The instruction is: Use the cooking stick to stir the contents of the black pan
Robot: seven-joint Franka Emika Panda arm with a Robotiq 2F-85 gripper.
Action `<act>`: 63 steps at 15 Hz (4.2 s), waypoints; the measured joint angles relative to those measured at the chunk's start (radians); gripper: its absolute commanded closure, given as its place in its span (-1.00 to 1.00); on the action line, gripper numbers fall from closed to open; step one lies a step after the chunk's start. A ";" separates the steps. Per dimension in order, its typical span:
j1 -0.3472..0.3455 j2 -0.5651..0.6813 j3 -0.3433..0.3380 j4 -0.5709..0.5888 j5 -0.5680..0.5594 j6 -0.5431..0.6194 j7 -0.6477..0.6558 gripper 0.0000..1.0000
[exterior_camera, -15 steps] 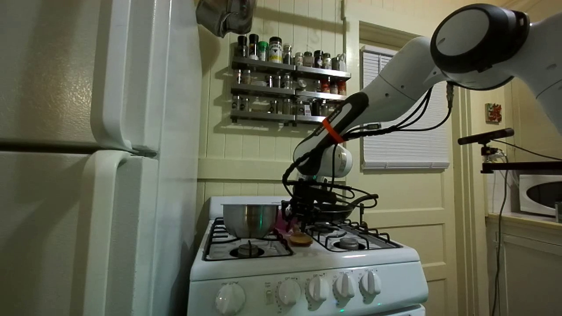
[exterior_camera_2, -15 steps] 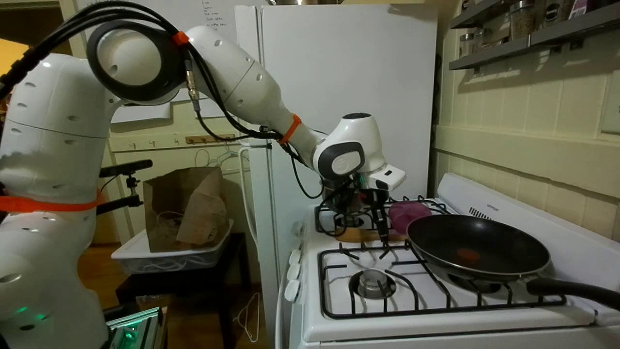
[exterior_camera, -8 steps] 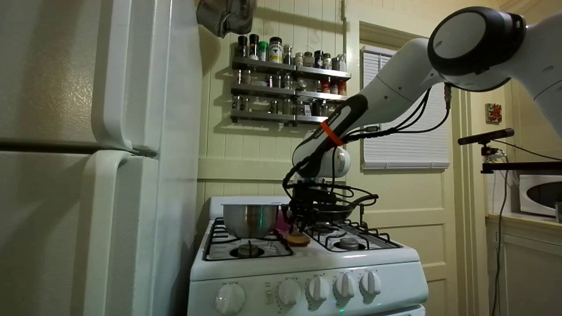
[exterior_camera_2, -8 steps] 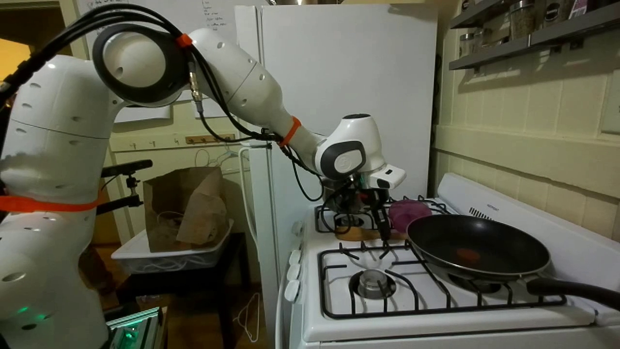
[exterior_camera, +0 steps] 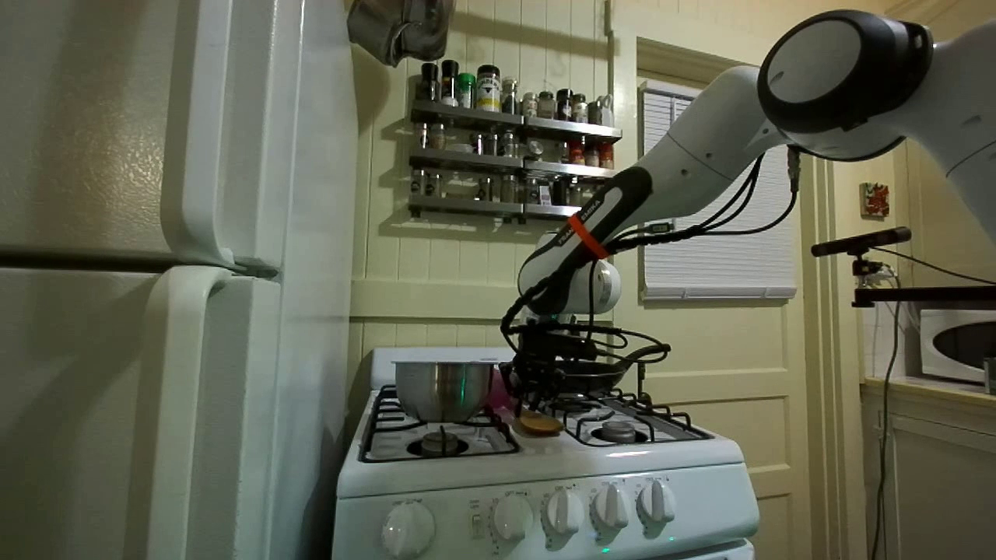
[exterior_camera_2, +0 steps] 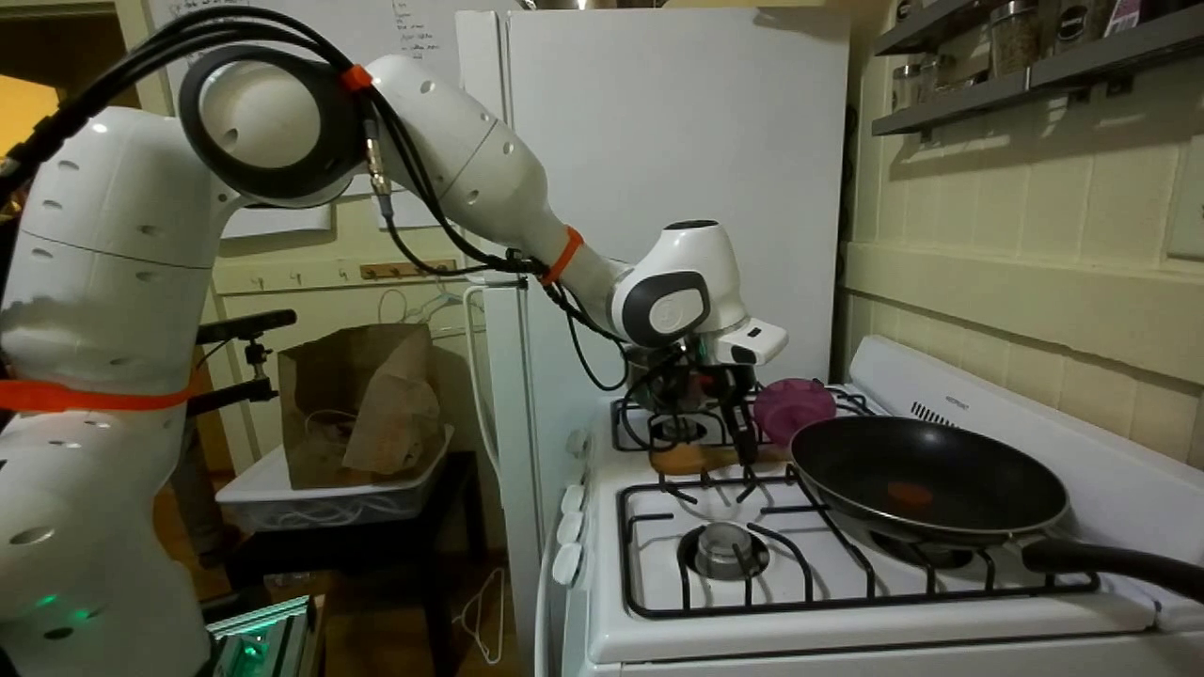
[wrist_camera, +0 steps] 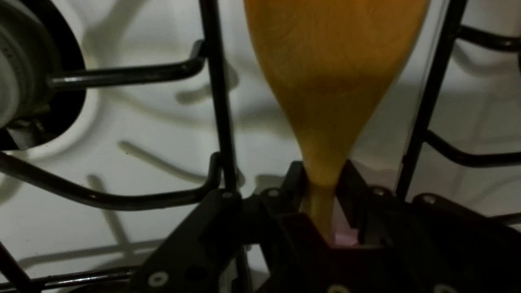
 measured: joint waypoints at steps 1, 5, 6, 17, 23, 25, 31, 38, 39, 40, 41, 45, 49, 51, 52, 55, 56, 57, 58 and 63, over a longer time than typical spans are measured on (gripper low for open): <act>0.001 -0.003 0.000 -0.003 0.000 -0.004 0.004 0.87; 0.005 -0.028 0.000 -0.022 0.000 -0.053 0.027 0.87; 0.006 -0.037 0.000 -0.030 0.000 -0.066 0.035 0.87; 0.009 -0.063 0.017 -0.057 0.000 -0.096 0.034 -0.43; 0.015 -0.063 0.026 -0.058 -0.003 -0.100 0.026 0.49; 0.015 -0.066 0.020 -0.058 -0.009 -0.113 0.022 0.81; 0.014 -0.073 0.019 -0.058 -0.012 -0.127 0.022 0.88; 0.014 -0.151 0.027 -0.092 -0.012 -0.234 0.022 0.87; 0.014 -0.172 0.028 -0.103 -0.012 -0.246 0.023 0.87; 0.014 -0.193 0.028 -0.114 -0.012 -0.252 0.023 0.87; 0.013 -0.212 0.030 -0.123 -0.009 -0.259 0.023 0.87; 0.013 -0.301 0.046 -0.155 -0.002 -0.283 0.049 0.87; 0.004 -0.395 0.055 -0.166 -0.023 -0.274 0.088 0.87; -0.019 -0.424 0.054 -0.168 -0.089 -0.200 0.116 0.87; -0.038 -0.430 0.051 -0.168 -0.118 -0.157 0.129 0.87; -0.110 -0.418 0.025 -0.167 -0.180 0.008 0.163 0.87; -0.134 -0.403 0.014 -0.165 -0.203 0.070 0.181 0.87; -0.155 -0.382 0.004 -0.161 -0.240 0.138 0.210 0.87; -0.171 -0.353 -0.007 -0.154 -0.290 0.209 0.253 0.87; -0.184 -0.175 -0.093 -0.027 -0.597 0.433 0.515 0.48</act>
